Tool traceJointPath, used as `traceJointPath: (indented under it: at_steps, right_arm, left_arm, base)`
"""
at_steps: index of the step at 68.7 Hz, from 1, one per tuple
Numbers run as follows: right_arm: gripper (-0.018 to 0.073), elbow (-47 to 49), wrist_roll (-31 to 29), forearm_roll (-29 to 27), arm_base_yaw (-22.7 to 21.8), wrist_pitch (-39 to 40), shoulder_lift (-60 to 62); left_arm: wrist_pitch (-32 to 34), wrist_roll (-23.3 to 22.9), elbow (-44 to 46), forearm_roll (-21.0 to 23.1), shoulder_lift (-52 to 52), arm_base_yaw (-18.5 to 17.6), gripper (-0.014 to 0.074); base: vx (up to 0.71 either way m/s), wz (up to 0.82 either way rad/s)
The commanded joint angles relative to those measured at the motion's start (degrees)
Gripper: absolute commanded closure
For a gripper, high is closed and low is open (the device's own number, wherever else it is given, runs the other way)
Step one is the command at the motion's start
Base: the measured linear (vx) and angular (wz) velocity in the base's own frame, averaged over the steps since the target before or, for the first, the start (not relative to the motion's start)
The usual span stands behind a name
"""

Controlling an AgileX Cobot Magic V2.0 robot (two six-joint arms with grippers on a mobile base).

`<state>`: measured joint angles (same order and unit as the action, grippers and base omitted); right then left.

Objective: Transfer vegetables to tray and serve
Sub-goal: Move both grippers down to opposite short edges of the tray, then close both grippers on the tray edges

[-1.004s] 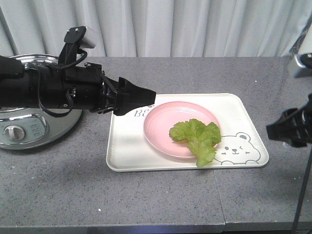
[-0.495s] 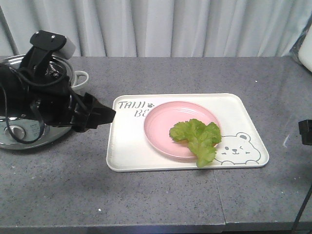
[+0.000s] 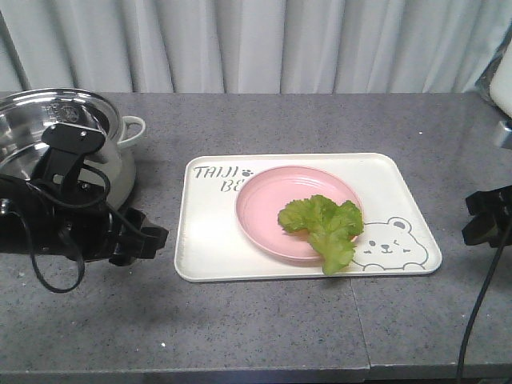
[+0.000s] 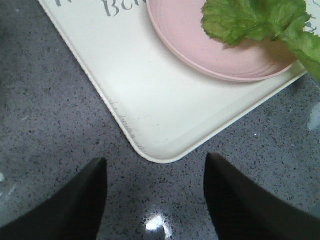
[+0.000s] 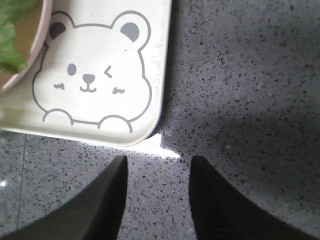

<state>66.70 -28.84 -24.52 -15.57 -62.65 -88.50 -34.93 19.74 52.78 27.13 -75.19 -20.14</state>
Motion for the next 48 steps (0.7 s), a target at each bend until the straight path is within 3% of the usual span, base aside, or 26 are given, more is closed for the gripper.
traceJointPath:
  at_steps: [1, 20, 31, 48]
  right_arm:
    - [0.027, 1.97, -1.65, -1.72, -0.4, 1.03, 0.26]
    - [0.027, 2.88, -3.86, -0.37, 3.1, 3.54, -2.84]
    - [0.027, 2.88, -2.44, 2.01, 5.88, 7.03, -3.8]
    - [0.027, 2.88, -2.29, 1.65, 6.27, 9.23, -4.88]
  left_arm:
    - [-0.79, -2.64, 2.79, 1.81, -1.38, -0.2, 0.0189]
    - [-7.56, -5.69, 12.29, 1.63, -12.79, -0.2, 0.0188]
    - [-6.54, -7.63, 13.52, 1.21, -16.38, -0.2, 0.0188]
    - [-4.07, -9.39, 13.59, 1.25, -20.05, -0.2, 0.0188]
  base:
    - [0.0, 0.0]
    - [0.0, 0.0]
    - [0.0, 0.0]
    - [0.0, 0.0]
